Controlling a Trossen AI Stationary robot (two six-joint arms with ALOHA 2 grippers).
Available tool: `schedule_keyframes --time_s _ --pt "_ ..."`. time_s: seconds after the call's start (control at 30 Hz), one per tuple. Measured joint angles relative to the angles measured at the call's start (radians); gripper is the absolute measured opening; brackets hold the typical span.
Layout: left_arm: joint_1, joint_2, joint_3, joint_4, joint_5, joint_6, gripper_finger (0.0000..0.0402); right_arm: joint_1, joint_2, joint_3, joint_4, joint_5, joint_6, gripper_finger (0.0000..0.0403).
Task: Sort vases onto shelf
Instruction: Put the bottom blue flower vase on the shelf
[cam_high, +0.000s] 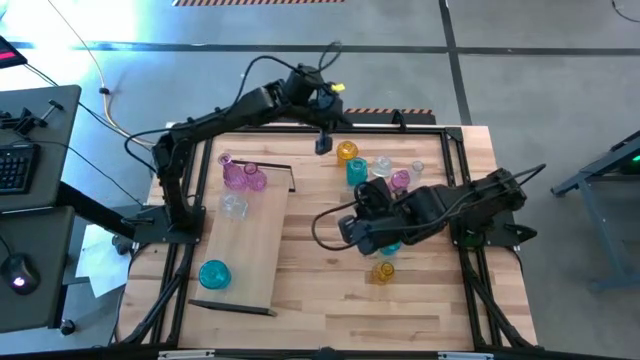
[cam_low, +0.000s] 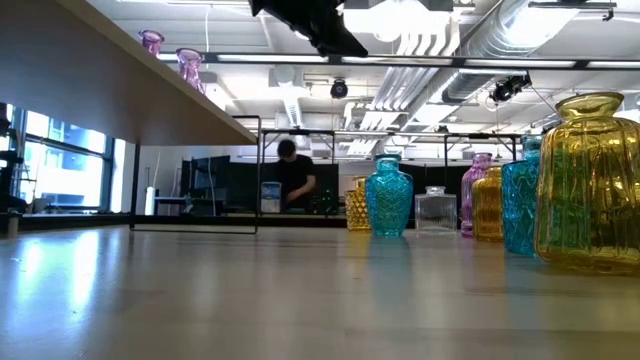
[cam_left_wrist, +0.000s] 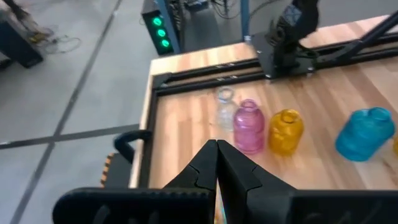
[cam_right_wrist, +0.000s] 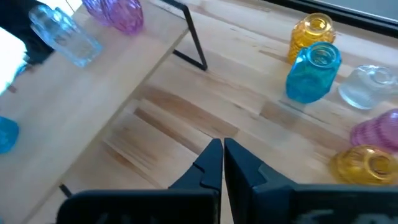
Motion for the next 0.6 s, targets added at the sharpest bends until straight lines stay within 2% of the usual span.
schedule_keyframes --time_s 0.27,0.43,0.5,0.6 --pt "-0.085 -0.011 0.001 0.021 -0.038 -0.029 0.0000 0.000 0.000 0.000 -0.137 -0.010 -0.017 0.0000" --pt "-0.153 -0.010 0.001 0.000 -0.046 -0.079 0.0000 0.000 -0.016 0.000 -0.136 0.003 -0.061 0.0000" --pt "-0.185 -0.013 0.001 -0.015 -0.049 -0.075 0.0000 0.000 -0.032 0.000 -0.136 0.044 -0.068 0.0000" --pt "-0.226 -0.028 0.000 -0.058 -0.073 -0.085 0.0000 0.000 -0.074 0.000 -0.136 0.170 -0.074 0.0000"
